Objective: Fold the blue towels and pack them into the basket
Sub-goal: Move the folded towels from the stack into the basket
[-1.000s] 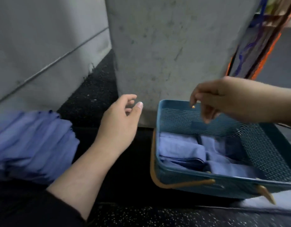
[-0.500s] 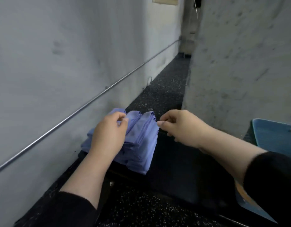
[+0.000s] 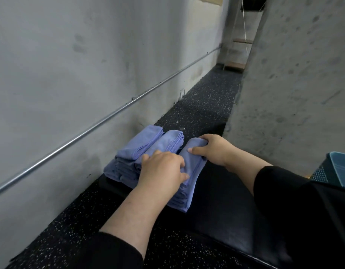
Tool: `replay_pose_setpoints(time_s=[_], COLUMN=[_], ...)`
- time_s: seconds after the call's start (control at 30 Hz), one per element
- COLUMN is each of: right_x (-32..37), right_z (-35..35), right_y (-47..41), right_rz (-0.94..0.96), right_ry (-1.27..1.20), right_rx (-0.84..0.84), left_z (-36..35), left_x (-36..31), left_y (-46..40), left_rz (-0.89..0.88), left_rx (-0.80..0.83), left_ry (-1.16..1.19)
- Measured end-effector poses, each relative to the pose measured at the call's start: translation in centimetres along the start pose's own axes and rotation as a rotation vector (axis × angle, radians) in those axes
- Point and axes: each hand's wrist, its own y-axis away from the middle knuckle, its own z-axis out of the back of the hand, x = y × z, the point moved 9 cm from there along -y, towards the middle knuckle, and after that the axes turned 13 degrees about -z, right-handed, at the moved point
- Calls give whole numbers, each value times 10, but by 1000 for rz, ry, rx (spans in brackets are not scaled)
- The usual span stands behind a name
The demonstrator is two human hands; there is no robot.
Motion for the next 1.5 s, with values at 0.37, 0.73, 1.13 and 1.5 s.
replay_pose_setpoints(time_s=[0.37, 0.73, 1.13, 1.5], right_x=[4, 23, -91, -235], right_z=[14, 73, 224, 295], right_y=[2, 37, 147, 186], right_rz=[161, 288, -16, -196], right_ry=[-461, -943, -657, -747], right_rx=[0, -69, 247, 0], left_z=[1, 11, 29, -3], left_x=[6, -4, -163, -297], left_y=[1, 0, -27, -50], left_rz=[70, 238, -42, -124], left_rx=[-34, -315, -296, -203], left_ry=[85, 1175, 1735, 1469])
